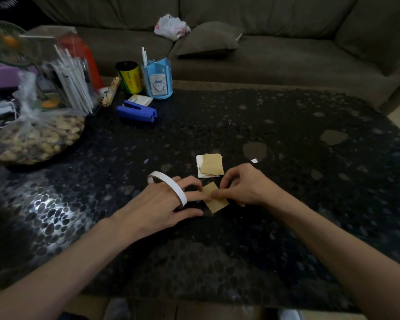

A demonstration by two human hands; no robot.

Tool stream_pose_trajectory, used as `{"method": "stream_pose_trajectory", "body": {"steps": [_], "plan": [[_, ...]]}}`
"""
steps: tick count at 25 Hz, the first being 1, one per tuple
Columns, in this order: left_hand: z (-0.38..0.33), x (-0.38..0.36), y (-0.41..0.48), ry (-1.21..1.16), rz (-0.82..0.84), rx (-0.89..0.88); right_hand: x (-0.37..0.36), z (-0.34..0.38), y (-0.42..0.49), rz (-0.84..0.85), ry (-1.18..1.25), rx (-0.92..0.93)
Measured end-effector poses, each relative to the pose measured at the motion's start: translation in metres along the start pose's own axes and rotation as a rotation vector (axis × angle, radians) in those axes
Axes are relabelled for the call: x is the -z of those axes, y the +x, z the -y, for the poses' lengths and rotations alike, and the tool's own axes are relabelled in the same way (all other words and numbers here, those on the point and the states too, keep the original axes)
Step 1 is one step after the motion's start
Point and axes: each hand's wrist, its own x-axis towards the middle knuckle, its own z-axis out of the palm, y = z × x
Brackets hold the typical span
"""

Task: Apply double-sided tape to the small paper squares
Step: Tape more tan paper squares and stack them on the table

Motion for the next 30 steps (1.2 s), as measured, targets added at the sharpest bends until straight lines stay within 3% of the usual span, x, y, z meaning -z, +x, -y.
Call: {"method": "stream_pose_trajectory", "body": {"steps": [9,13,15,17,20,25,30], "plan": [[0.005,0.0,-0.001,-0.083,-0.058,-0.013,0.007,-0.004,0.002,0.029,0.154,-0.091],[0.005,0.001,-0.001,-0.049,-0.074,-0.018,0.007,-0.005,0.001,0.028,0.096,-0.063],[0.007,0.001,-0.002,-0.061,-0.089,-0.026,0.008,-0.007,0.001,-0.012,0.149,0.004],[0.008,0.001,-0.001,-0.083,-0.101,-0.021,0.007,-0.009,0.002,-0.187,0.131,0.135],[0.006,0.003,0.002,-0.153,-0.124,0.055,-0.002,-0.012,0.009,-0.478,-0.225,0.379],[0.007,0.004,0.005,-0.313,-0.236,0.181,-0.009,-0.019,0.017,-0.518,-0.516,0.6],[0.007,0.008,0.005,-0.337,-0.257,0.28,-0.009,-0.02,0.016,-0.53,-0.579,0.711]]}}
